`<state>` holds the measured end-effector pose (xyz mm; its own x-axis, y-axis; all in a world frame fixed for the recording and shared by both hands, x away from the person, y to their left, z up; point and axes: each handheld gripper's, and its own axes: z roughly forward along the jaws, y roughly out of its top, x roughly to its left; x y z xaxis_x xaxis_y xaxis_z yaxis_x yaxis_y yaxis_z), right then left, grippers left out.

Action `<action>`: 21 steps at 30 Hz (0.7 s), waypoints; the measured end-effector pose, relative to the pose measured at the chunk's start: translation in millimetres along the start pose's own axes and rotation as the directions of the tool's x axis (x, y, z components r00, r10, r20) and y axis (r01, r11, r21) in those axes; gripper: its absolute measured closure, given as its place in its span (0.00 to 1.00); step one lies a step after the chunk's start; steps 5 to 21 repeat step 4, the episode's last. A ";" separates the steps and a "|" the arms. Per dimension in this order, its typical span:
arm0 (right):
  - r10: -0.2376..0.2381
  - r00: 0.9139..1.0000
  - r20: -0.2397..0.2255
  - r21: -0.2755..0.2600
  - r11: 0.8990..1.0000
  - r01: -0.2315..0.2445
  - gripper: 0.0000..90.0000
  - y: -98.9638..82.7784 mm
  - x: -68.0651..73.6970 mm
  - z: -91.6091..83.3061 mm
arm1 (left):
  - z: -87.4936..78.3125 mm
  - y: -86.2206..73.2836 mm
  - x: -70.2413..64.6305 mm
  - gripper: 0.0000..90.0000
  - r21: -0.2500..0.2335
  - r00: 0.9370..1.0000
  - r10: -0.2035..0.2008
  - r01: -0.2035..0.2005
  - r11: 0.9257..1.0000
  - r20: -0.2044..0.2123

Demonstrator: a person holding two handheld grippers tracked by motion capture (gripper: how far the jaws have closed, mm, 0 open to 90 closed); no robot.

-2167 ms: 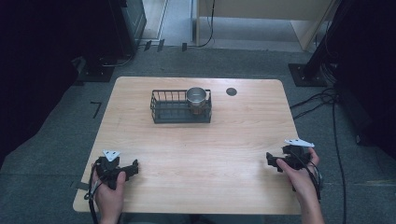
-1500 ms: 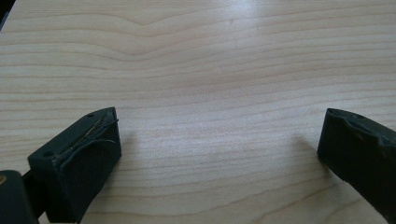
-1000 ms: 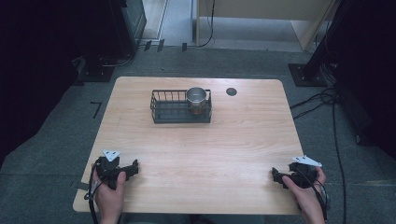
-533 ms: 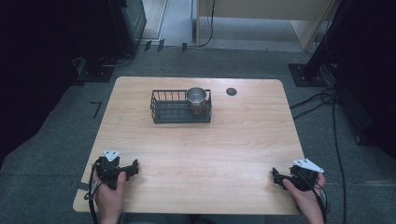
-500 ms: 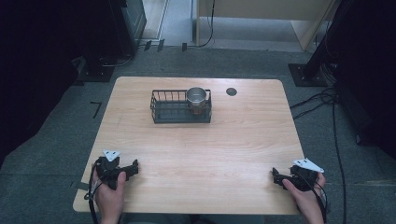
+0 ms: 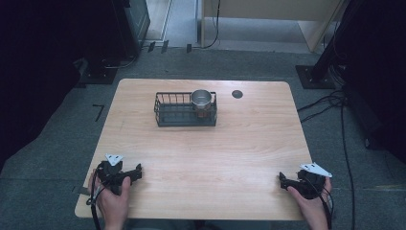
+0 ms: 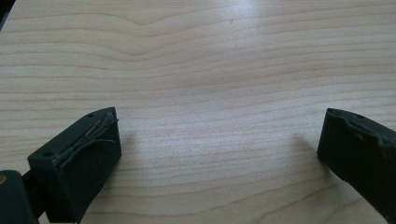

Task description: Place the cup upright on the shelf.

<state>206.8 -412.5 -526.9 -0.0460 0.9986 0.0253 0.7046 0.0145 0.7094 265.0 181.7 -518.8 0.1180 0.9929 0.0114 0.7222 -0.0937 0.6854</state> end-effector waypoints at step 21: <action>0.000 1.000 0.001 0.000 1.000 0.000 0.00 0.0 0.1 0.0 | 0.0 0.0 0.1 0.00 0.000 1.000 0.000 0.000 1.000 0.000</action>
